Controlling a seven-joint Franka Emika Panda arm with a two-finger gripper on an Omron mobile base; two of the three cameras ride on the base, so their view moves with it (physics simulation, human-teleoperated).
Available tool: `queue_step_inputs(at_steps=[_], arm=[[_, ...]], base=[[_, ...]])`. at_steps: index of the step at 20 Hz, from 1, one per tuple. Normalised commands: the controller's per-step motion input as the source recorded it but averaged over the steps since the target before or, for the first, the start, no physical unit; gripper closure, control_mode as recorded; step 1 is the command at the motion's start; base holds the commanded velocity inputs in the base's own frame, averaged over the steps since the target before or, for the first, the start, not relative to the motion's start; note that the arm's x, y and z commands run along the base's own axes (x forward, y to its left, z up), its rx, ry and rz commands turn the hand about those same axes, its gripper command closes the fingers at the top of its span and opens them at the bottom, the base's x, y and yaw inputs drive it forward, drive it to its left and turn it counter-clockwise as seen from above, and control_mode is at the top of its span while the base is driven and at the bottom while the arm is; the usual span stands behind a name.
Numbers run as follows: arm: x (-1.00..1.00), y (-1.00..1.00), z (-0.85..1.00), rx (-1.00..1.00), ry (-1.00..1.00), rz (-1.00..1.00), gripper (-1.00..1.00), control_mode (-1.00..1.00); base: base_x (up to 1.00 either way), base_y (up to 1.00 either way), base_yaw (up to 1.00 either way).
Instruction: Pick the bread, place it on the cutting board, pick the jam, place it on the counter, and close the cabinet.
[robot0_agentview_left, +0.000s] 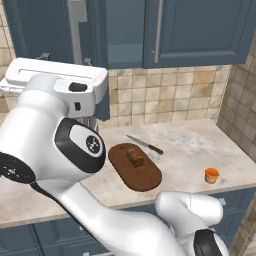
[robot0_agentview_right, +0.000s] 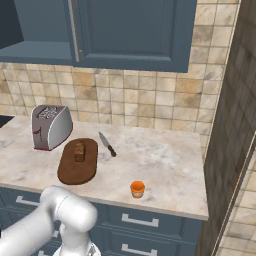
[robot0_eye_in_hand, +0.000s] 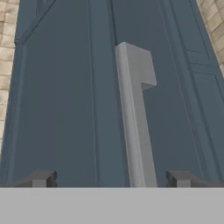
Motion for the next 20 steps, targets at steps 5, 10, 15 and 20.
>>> queue_step_inputs(at_steps=[5,10,15,20], arm=[[0.31,-0.39,0.0,0.04,0.01,0.0,-1.0,-1.0],[0.26,-0.35,0.0,0.03,0.01,0.0,-1.0,-1.0],[0.28,-0.33,0.0,0.01,0.0,0.0,-1.0,-1.0],[0.29,-0.3,0.0,0.0,0.0,0.0,-1.0,-1.0]], base=[[0.0,0.0,0.0],[0.0,0.0,0.0],[0.0,0.0,0.0],[0.0,0.0,0.0]])
